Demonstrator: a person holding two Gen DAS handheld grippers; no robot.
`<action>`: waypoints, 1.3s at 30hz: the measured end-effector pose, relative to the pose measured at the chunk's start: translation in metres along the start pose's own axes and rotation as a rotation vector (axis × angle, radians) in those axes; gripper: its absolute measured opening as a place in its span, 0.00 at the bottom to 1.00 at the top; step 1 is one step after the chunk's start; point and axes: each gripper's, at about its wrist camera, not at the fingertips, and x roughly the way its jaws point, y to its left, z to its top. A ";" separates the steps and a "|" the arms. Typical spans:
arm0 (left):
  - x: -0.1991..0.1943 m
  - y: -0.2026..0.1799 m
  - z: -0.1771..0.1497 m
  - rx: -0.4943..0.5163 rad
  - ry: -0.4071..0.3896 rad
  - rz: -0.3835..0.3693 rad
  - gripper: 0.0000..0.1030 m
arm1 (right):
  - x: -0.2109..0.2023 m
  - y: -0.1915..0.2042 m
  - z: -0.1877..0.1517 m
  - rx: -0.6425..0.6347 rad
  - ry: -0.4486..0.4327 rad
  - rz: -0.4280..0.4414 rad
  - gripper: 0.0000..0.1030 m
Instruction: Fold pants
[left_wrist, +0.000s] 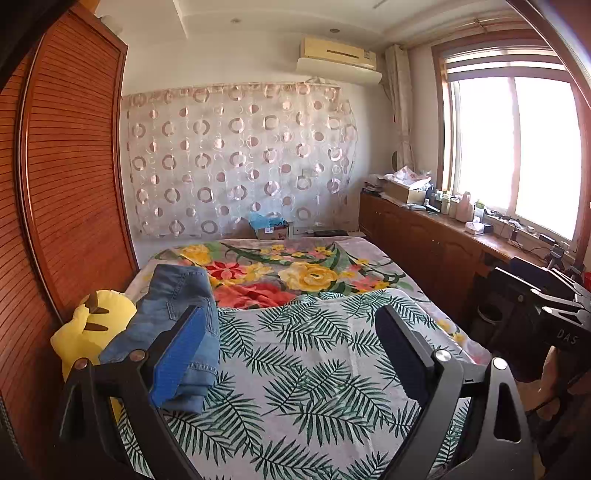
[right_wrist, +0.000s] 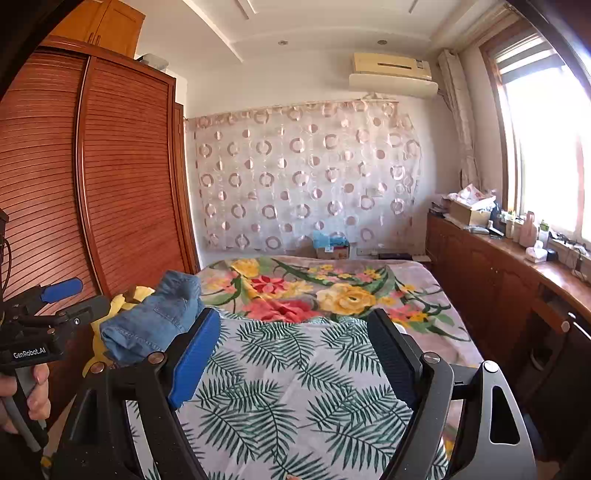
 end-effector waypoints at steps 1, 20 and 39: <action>-0.002 -0.002 -0.002 0.007 0.001 0.012 0.91 | -0.001 0.004 -0.001 -0.001 0.002 -0.004 0.81; -0.009 -0.003 -0.012 0.020 0.005 0.044 0.91 | 0.005 0.006 0.000 0.012 0.013 -0.006 0.81; -0.012 -0.004 -0.013 0.011 0.007 0.041 0.91 | 0.003 0.008 -0.002 0.007 0.013 -0.012 0.81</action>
